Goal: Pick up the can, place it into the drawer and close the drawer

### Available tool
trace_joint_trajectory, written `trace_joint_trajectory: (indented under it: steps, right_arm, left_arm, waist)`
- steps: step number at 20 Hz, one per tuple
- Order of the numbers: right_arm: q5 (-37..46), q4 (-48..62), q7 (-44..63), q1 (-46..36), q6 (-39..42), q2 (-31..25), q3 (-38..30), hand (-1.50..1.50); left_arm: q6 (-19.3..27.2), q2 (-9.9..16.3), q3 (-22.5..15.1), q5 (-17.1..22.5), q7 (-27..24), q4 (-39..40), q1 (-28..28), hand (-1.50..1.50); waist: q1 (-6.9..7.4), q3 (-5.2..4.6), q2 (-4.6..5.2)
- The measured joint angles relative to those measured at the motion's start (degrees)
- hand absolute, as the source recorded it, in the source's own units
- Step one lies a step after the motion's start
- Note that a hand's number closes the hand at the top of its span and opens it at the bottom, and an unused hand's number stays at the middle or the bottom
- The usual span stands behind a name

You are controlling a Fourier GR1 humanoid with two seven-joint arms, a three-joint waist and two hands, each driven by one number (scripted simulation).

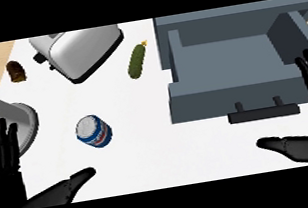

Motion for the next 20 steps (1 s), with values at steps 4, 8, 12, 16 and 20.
trace_joint_trajectory:
  steps: [4, 8, 12, 16, 20]
  right_arm:
    - [1.1, -0.8, 2.0, 0.2, -1.0, 0.6, 0.5, -1.50]
    - [-1.0, -0.1, 1.7, 0.8, 0.6, -0.5, -2.0, -1.50]
    - [-0.8, -0.2, 1.7, 0.7, 0.5, -0.3, -2.4, -1.50]
    - [-1.0, -1.7, 2.4, 1.6, 1.3, -0.3, -2.4, -1.50]
    - [-2.5, -1.6, 0.7, 3.0, 2.7, -0.6, -4.0, -1.50]
  left_arm:
    - [1.3, -0.1, 0.1, -2.7, 6.4, -2.9, -0.6, -1.50]
    - [3.3, 0.0, -1.7, -4.1, 7.2, -2.4, -1.0, -1.50]
    - [3.7, 0.0, -1.0, -2.9, 5.6, 1.1, -1.8, -1.50]
    - [7.6, -0.2, -4.1, -4.2, 6.4, 5.2, -4.2, -1.50]
    - [10.0, -0.3, -5.8, -3.0, 2.8, 10.4, -3.9, -1.50]
  waist:
    - [-0.06, -0.03, -0.04]
    - [-0.13, -0.05, -0.06]
    - [-0.14, -0.07, -0.05]
    - [-0.24, -0.08, -0.06]
    - [-0.27, -0.09, -0.05]
